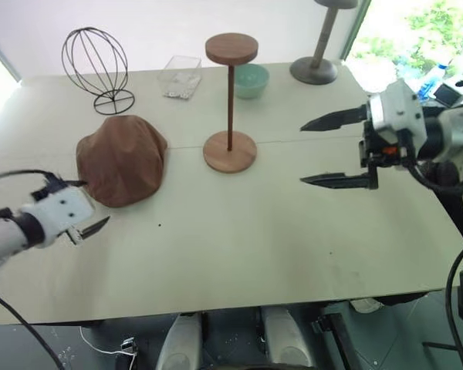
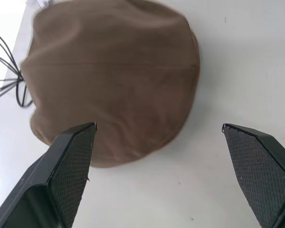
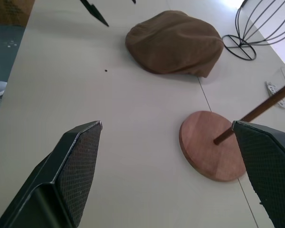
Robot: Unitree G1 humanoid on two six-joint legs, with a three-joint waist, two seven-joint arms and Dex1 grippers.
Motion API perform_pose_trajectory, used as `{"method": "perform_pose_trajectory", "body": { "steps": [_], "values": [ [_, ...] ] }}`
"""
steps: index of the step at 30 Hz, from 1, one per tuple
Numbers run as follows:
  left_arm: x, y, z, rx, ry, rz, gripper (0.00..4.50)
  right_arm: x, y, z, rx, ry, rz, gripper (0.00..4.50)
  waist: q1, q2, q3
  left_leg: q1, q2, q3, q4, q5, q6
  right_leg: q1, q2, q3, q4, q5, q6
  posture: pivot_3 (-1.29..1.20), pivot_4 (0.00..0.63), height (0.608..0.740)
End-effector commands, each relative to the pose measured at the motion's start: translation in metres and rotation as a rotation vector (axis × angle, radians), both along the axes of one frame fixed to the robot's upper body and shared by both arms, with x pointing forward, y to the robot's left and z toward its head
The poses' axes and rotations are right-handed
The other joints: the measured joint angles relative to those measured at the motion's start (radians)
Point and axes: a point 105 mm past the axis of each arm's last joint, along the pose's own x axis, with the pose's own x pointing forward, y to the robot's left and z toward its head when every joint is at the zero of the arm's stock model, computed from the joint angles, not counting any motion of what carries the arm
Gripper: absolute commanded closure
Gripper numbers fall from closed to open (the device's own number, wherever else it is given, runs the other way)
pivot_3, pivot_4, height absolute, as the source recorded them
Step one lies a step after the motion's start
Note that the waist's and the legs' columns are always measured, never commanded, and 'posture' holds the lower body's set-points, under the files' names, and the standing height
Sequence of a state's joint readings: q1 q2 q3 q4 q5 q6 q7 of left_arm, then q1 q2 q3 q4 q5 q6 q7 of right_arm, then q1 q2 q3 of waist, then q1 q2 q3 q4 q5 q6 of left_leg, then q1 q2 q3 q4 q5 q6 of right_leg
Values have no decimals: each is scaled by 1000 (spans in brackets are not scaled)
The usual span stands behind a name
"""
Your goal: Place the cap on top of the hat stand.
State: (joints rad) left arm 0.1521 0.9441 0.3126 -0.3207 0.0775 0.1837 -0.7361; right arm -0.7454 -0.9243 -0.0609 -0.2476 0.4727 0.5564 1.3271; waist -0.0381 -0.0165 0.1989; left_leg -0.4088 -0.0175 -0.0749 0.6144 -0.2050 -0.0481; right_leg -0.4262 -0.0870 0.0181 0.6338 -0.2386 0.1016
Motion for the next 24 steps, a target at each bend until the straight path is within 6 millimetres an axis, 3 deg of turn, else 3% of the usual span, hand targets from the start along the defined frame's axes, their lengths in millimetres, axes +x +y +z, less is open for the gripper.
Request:
{"method": "perform_pose_trajectory", "body": {
  "steps": [1, 12, 18, 24],
  "values": [
    [7, -9, 3, 70, -83, 1, 62, -10, 3, 15, 30, -43, 4, 0, 5, -1, 0, 0, 0, 0, 0, 0, 0, 0, 0, 0, 0, 0, 0, 0, 150, 740],
    [41, -10, -30, 171, -159, 37, 62, -21, 12, 20, 60, -23, 47, 0, 25, -1, -1, 0, 0, 0, 1, 0, 0, 1, 0, 0, 0, 1, 1, 0, 150, 740],
    [60, -24, -32, 217, -242, 13, 62, -21, 15, 18, 74, -25, 49, 0, 31, 0, -2, 1, 0, 0, 2, 0, 0, 2, 0, -1, 0, 1, 1, 0, 150, 740],
    [79, -19, -31, 248, -308, 77, 62, -22, 19, 20, 82, -27, 57, 0, 29, 0, -2, 1, -1, -1, 3, 0, 0, 3, 0, -1, 0, 3, 3, 0, 150, 740]
  ]
}}
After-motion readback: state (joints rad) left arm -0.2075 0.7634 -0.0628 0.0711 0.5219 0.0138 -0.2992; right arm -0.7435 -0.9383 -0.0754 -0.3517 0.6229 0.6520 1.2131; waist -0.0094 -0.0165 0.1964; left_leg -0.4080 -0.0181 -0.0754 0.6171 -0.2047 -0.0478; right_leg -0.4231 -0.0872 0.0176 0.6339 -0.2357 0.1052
